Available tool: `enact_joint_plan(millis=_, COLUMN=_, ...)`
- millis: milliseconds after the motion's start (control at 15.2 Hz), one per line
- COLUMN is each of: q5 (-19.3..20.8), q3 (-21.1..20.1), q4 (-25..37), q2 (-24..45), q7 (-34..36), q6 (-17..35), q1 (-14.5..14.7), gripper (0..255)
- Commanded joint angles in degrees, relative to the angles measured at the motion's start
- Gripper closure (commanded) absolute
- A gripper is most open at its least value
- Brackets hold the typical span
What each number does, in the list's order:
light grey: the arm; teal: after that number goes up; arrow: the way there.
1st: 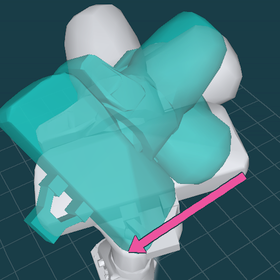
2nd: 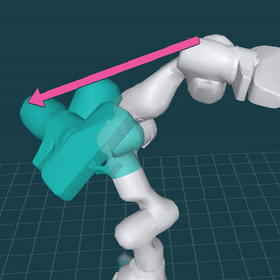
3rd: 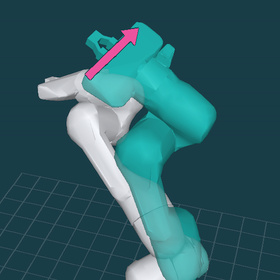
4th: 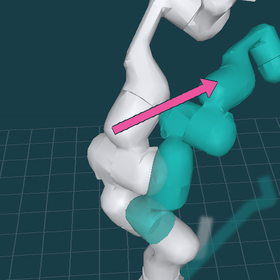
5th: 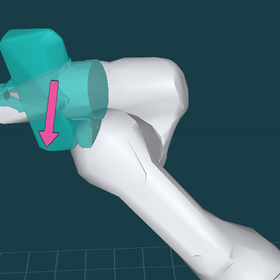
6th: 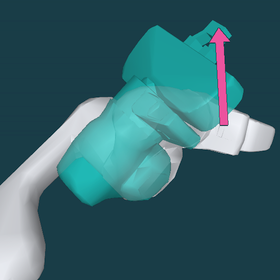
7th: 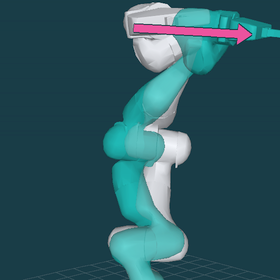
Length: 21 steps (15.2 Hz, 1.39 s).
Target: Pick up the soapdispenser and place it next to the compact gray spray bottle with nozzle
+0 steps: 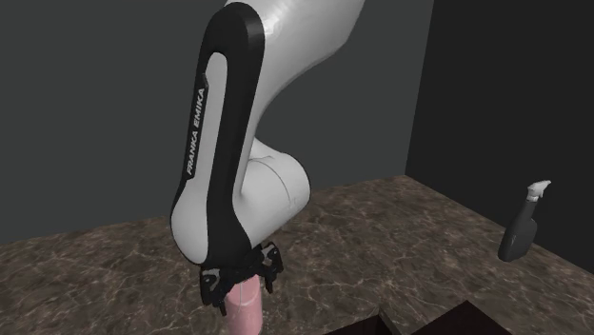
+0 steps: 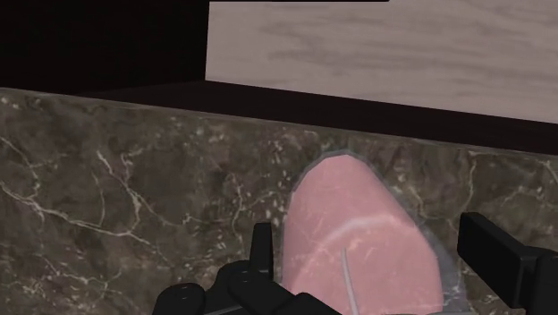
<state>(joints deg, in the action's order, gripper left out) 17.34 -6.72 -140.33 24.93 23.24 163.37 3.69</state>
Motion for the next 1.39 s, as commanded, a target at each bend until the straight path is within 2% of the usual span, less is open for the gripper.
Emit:
enact_joint_plan(millis=0, q5=0.3, q3=0.3, q4=0.2, q2=0.6, q7=0.2, q6=0.5, q1=0.2, gripper=0)
enact_joint_plan(millis=396, q5=0.2, q3=0.3, q4=0.2, q2=0.6, q7=0.2, q6=0.4, q1=0.2, gripper=0)
enact_joint_plan(millis=462, q5=0.2, q3=0.3, q4=0.2, q2=0.6, q7=0.2, q6=0.4, q1=0.2, gripper=255)
enact_joint_plan(millis=1056, q5=0.3, q3=0.3, q4=0.2, q2=0.6, q7=0.2, q6=0.4, q1=0.2, gripper=255)
enact_joint_plan(millis=1320, q5=-1.3, q3=-1.4, q4=-0.9, q2=-3.0, q7=-1.1, q6=-2.1, q1=-1.2, gripper=255)
